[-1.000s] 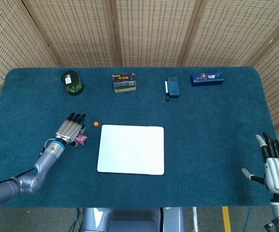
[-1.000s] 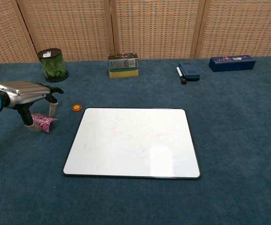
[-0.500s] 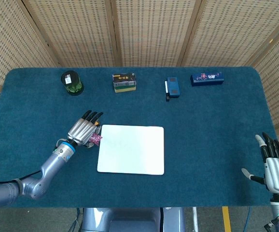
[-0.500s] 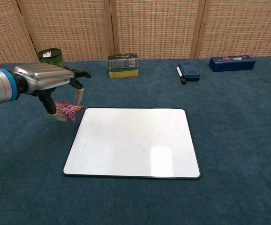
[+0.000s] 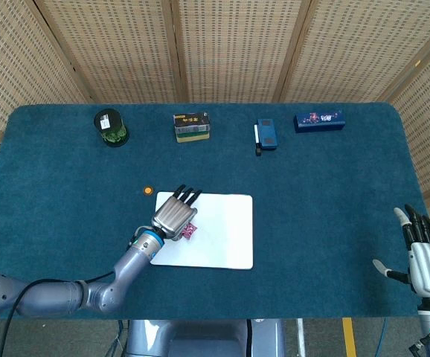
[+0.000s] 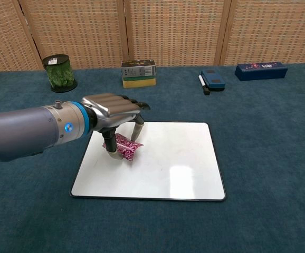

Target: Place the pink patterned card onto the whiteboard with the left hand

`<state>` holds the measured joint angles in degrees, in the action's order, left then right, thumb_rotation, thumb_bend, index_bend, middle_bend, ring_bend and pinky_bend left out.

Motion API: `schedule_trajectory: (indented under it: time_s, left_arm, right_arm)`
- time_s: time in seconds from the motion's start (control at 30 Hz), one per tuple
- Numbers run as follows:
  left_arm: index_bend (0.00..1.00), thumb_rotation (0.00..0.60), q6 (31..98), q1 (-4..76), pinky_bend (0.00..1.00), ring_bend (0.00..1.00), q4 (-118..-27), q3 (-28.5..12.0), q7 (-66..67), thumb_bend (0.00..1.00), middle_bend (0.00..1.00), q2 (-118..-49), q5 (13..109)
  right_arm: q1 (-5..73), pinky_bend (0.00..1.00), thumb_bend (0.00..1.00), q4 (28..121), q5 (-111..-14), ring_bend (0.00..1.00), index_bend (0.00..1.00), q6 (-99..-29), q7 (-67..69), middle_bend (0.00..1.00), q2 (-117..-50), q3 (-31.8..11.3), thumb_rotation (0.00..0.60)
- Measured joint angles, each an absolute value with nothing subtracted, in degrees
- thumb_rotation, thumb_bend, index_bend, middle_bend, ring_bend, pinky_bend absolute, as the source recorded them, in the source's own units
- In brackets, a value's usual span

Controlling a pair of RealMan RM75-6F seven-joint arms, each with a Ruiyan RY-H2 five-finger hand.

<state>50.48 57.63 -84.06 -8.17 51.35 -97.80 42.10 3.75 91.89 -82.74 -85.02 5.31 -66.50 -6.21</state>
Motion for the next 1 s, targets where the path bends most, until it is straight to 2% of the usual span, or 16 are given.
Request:
schedule_trajectory:
  time_s: [0.07, 0.13, 0.27, 0.5, 0.7, 0.83, 1.0]
  left_arm:
    - [0.38, 0.600, 51.34, 58.66, 0.00, 0.00, -83.30, -8.22, 52.73, 0.18, 0.00, -99.37, 40.56]
    - [0.26, 0.600, 52.22, 59.42, 0.00, 0.00, -82.83, -8.25, 53.73, 0.17, 0.00, -100.48, 39.56]
    - [0.16, 0.600, 53.54, 60.01, 0.00, 0.00, -83.21, -8.32, 54.52, 0.15, 0.00, -101.06, 38.71]
    - [0.16, 0.600, 55.85, 59.91, 0.00, 0.00, -86.52, -8.93, 54.17, 0.17, 0.00, -98.45, 39.04]
    - [0.23, 0.600, 56.78, 59.15, 0.00, 0.00, -88.60, -10.38, 51.71, 0.19, 0.00, -93.02, 39.54]
    - [0.29, 0.600, 55.19, 58.56, 0.00, 0.00, -86.49, -11.12, 48.80, 0.20, 0.00, -89.83, 39.01]
    - [0.34, 0.600, 50.44, 58.27, 0.00, 0.00, -79.99, -11.35, 45.05, 0.22, 0.00, -89.18, 37.75]
  right_arm:
    - [3.78, 0.00, 0.00, 91.95, -82.70, 0.00, 0.00, -84.93, 5.38, 0.00, -66.43, -6.20, 0.600]
    - [3.78, 0.00, 0.00, 92.02, -82.68, 0.00, 0.00, -84.91, 5.39, 0.00, -66.38, -6.19, 0.600]
    - [3.76, 0.00, 0.00, 92.07, -82.71, 0.00, 0.00, -84.96, 5.39, 0.00, -66.34, -6.17, 0.600]
    - [3.84, 0.00, 0.00, 92.21, -82.58, 0.00, 0.00, -84.76, 5.17, 0.00, -66.35, -6.18, 0.600]
    - [3.94, 0.00, 0.00, 92.36, -82.15, 0.00, 0.00, -84.49, 4.99, 0.00, -66.37, -6.31, 0.600]
    - [4.02, 0.00, 0.00, 92.51, -81.93, 0.00, 0.00, -84.25, 4.91, 0.00, -66.31, -6.35, 0.600]
    - [4.08, 0.00, 0.00, 92.58, -81.60, 0.00, 0.00, -84.02, 4.86, 0.00, -66.28, -6.43, 0.600]
